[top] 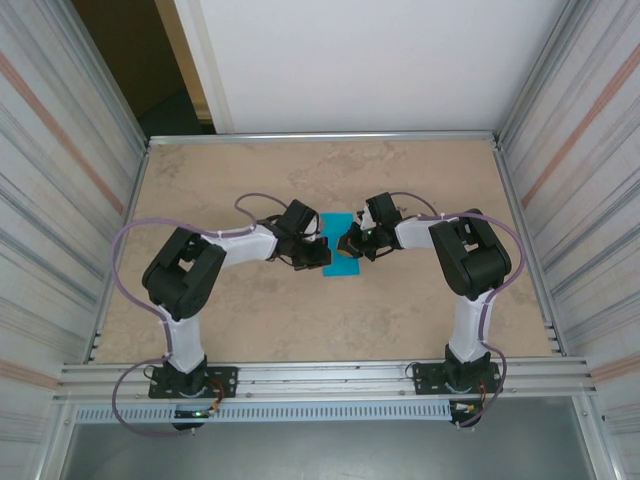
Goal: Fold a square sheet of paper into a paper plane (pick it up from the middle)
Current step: Fold the triangle a second time at the center of the table.
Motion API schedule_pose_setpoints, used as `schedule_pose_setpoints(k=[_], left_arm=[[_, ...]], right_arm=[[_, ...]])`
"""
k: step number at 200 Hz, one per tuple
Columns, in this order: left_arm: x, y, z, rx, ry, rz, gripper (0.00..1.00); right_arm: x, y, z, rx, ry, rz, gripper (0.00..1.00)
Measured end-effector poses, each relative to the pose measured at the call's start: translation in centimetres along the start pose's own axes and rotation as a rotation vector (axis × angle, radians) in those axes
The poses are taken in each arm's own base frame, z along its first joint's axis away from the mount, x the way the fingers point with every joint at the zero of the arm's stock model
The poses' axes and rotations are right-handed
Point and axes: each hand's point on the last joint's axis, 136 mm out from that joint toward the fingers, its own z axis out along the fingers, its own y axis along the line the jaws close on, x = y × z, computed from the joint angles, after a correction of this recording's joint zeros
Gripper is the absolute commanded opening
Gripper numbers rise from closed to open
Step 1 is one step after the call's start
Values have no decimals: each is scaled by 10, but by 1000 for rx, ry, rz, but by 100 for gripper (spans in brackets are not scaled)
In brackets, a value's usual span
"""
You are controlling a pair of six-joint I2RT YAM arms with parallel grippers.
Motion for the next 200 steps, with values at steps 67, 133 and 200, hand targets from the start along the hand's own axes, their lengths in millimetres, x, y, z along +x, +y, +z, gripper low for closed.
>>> schedule_pose_setpoints(k=[67, 133, 200], left_arm=[[6, 13, 8, -41, 29, -22, 0], [6, 13, 8, -41, 28, -21, 0], [6, 12, 8, -40, 30, -21, 0]], right_arm=[[0, 2, -1, -1, -2, -2, 0], [-5, -2, -24, 72, -15, -54, 2], [29, 15, -14, 127, 37, -199, 1]])
